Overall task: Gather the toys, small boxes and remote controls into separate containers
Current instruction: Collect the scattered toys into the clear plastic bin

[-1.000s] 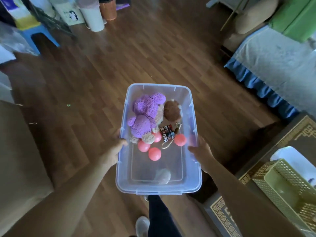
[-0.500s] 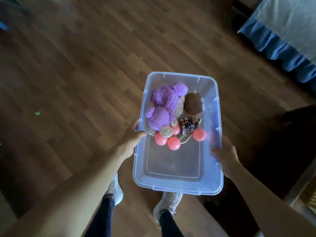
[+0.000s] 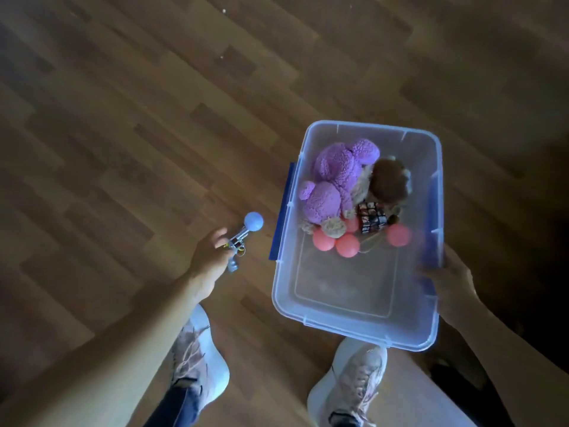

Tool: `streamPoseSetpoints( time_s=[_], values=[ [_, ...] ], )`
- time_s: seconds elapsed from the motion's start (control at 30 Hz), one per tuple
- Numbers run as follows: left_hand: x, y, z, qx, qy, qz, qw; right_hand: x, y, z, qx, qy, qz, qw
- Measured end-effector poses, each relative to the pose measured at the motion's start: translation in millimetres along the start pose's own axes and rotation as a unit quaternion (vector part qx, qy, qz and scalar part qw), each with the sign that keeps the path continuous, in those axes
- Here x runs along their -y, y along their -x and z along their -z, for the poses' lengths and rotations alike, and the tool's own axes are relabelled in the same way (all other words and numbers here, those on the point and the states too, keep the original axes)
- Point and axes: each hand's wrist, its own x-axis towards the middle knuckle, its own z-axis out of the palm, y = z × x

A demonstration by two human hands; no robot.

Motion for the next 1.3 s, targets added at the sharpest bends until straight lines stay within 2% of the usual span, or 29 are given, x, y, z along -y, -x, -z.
streamPoseSetpoints(
  time_s=[0.07, 0.27, 0.4, 0.53, 0.67, 0.73, 0.8, 0.9, 0.97, 1.03, 1.07, 1.13, 1.23, 1.3],
  values=[
    [25, -22, 1, -0.042, -0.024, -0.001, 0.999, -18, -17, -6, -0.001, -0.018, -0.005, 1.000],
    [76, -76, -23, -0.084, -0.155, -0.034, 0.984, -57, -67, -30, 0.019, -0.073, -0.015, 0.997],
    [98, -112, -40, -0.098, -0.268, -0.084, 0.955, -72, -92, -49, 0.024, -0.094, -0.001, 0.995],
    [117, -131, -52, -0.086, -0.347, -0.086, 0.930, -85, -107, -60, 0.008, -0.086, 0.016, 0.996],
    [133, -131, -58, -0.138, -0.432, -0.104, 0.885, -93, -115, -67, -0.005, -0.060, 0.029, 0.998],
    [139, -131, -58, -0.151, -0.421, -0.127, 0.885, -97, -117, -70, -0.014, -0.058, 0.027, 0.998],
    [141, -133, -56, -0.158, -0.389, -0.114, 0.901, -98, -119, -71, -0.016, -0.060, 0.024, 0.998],
    [127, -121, -46, -0.225, -0.259, -0.101, 0.934, -98, -121, -73, -0.015, -0.052, 0.026, 0.998],
    [106, -95, -42, -0.260, -0.161, -0.187, 0.933, -98, -121, -73, -0.020, -0.057, 0.024, 0.998],
    [80, -56, -53, -0.197, -0.105, -0.322, 0.920, -98, -120, -76, -0.023, -0.047, 0.019, 0.998],
    [70, -38, -64, -0.134, -0.125, -0.377, 0.908, -99, -119, -77, -0.027, -0.042, 0.019, 0.999],
    [56, -18, -95, -0.015, -0.264, -0.431, 0.863, -101, -119, -79, -0.035, -0.033, 0.012, 0.999],
    [51, -33, -138, 0.054, -0.507, -0.391, 0.766, -105, -120, -78, -0.033, -0.033, 0.028, 0.999],
    [53, -50, -154, 0.075, -0.594, -0.350, 0.720, -108, -123, -76, -0.036, -0.027, 0.047, 0.998]
  ],
)
